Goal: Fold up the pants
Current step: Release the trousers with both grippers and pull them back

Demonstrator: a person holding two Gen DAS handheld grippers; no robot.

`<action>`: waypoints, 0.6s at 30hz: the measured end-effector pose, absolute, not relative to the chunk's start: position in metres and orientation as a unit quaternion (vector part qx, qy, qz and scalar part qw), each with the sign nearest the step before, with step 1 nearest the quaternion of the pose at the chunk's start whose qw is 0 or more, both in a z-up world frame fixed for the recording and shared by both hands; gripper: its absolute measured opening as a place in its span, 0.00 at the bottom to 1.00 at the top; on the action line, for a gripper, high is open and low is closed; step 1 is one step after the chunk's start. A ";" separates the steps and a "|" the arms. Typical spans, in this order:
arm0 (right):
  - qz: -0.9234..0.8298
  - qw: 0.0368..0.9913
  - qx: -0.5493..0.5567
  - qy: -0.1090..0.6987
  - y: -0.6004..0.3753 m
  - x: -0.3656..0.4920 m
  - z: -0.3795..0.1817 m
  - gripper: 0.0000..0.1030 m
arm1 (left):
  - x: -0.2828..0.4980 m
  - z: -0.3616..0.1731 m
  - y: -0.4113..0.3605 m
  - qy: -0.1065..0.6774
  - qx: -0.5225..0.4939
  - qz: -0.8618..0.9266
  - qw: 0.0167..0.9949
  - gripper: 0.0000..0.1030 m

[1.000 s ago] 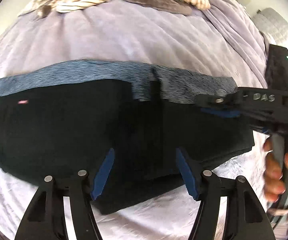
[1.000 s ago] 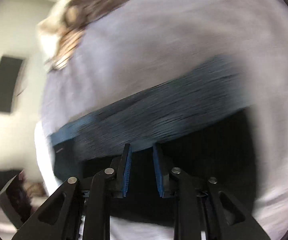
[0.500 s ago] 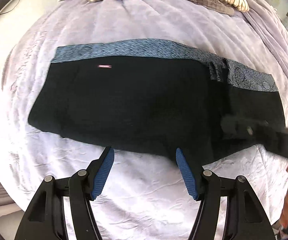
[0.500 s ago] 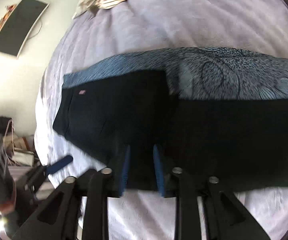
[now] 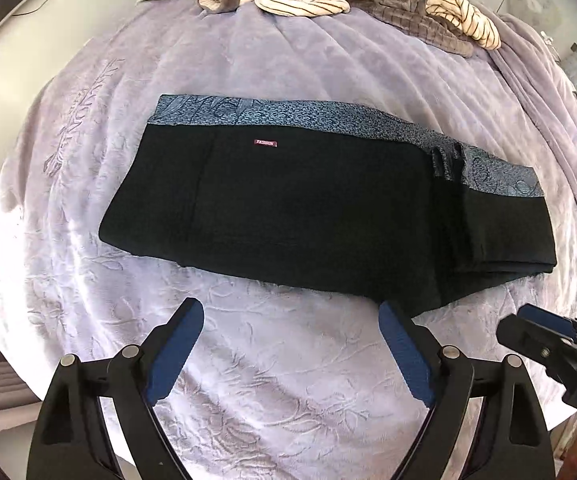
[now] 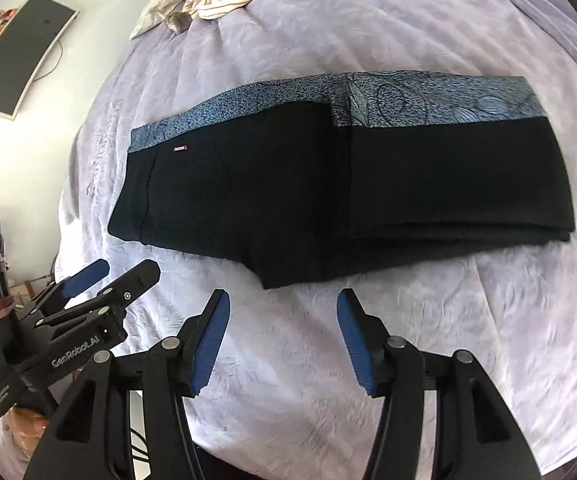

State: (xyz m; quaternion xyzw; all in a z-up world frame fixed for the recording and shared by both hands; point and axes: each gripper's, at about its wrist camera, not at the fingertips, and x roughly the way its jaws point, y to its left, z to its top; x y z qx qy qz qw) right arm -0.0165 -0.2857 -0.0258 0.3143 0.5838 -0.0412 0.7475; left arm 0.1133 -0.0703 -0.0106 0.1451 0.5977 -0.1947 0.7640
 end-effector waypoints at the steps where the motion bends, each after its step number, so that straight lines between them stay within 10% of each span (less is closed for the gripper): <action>1: -0.043 0.748 0.314 0.583 -0.283 -0.019 -0.021 0.60 | 0.114 -0.009 -0.068 0.598 0.143 -0.195 0.764 0.88; 18: -0.046 0.763 0.251 0.594 -0.258 -0.014 -0.001 0.89 | 0.122 -0.012 -0.040 0.623 0.091 -0.190 0.753 0.95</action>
